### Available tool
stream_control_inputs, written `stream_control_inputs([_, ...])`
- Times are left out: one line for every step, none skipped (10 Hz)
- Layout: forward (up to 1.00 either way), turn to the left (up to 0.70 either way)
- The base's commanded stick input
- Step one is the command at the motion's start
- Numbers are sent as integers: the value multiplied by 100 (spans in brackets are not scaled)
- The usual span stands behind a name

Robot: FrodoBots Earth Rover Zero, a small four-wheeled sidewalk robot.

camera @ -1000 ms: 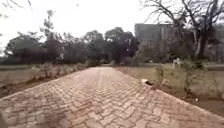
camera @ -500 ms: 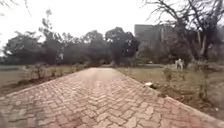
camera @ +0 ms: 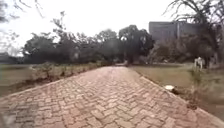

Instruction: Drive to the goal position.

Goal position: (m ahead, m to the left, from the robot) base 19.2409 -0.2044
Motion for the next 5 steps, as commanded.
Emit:
stream_control_inputs([85, 0])
stream_control_inputs([85, 0])
stream_control_inputs([85, 0])
stream_control_inputs([85, 0])
stream_control_inputs([85, 0])
